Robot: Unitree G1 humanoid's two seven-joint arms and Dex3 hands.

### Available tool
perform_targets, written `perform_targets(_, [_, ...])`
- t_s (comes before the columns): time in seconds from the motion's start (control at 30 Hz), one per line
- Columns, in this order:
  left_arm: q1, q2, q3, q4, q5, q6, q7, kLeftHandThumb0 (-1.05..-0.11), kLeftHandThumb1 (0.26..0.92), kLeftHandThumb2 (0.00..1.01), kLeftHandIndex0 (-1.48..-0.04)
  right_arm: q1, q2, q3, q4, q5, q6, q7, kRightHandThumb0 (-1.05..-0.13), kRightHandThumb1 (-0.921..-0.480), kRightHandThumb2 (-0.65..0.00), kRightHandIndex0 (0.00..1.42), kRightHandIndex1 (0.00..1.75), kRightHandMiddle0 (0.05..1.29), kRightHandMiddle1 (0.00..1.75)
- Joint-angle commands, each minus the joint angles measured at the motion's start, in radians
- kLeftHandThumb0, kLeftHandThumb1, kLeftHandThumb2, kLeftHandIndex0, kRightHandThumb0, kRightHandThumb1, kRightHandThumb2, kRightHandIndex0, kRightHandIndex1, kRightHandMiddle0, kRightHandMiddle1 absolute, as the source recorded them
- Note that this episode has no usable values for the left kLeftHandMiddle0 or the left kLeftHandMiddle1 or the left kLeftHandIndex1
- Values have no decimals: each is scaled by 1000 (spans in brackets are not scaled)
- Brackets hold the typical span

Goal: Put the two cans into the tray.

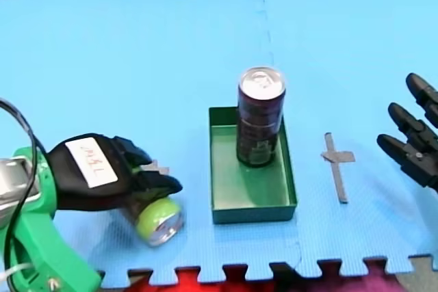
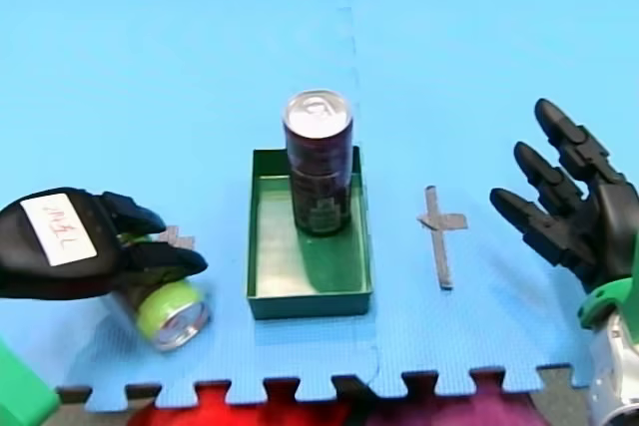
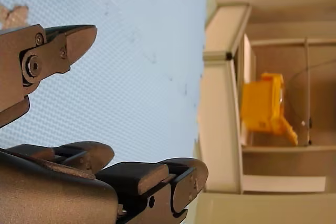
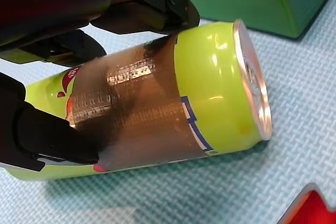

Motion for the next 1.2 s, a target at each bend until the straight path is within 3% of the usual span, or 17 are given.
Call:
perform_targets(0.0, [-9,-3,-8,16,0,-5,-2,-1048,887,30,-388,-3,-3,-4,-4,6,3,-1,-913,-779,0,430,1,401,2])
perform_targets(0.47, [12,11,-4,-51,-11,17,-68,-1048,882,13,-398,10,-4,-8,-39,16,17,2,-896,-777,0,434,2,406,2])
perform_targets(0.77, [11,8,-14,-52,-1,27,-81,-1048,897,14,-412,23,-1,-12,-66,34,28,8,-874,-771,0,431,0,408,1])
perform_targets(1.17, [12,4,-17,-64,-4,58,-117,-1048,904,10,-428,36,1,-9,-87,38,31,12,-837,-768,0,429,0,409,0])
